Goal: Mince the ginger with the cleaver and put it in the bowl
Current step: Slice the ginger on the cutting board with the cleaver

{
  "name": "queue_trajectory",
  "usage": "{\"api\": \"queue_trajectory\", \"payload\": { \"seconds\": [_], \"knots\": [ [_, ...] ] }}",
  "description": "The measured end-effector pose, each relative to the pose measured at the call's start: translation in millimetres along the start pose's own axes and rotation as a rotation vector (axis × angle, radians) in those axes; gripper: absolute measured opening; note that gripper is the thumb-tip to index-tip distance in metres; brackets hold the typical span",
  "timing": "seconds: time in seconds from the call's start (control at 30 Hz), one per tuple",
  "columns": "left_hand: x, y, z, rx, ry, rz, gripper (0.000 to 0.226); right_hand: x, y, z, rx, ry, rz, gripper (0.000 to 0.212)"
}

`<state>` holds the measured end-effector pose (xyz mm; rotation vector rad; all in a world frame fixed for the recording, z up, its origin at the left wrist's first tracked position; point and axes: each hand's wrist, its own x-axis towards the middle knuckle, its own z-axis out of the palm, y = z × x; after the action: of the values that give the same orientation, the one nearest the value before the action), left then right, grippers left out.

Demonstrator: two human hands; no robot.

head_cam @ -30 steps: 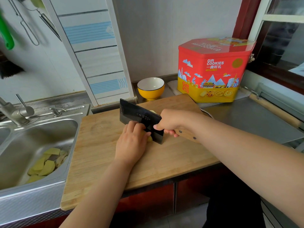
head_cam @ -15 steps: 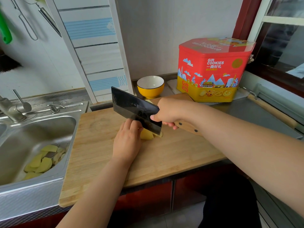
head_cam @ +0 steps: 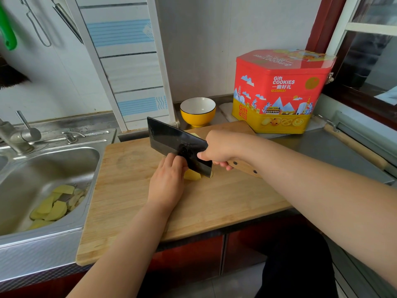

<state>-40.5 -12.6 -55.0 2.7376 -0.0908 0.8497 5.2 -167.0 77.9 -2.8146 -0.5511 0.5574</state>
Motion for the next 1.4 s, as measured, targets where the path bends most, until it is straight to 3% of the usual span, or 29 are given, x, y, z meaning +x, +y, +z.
{"api": "queue_trajectory", "payload": {
  "seconds": [0.8, 1.4],
  "knots": [
    [1, 3, -3, -0.012, -0.033, -0.031, 0.002, 3, -1, 2, 0.056, 0.004, 0.017, 0.044],
    [1, 6, -5, -0.005, -0.068, -0.078, 0.007, 10, -11, 6, -0.053, -0.045, 0.039, 0.037]
  ]
}}
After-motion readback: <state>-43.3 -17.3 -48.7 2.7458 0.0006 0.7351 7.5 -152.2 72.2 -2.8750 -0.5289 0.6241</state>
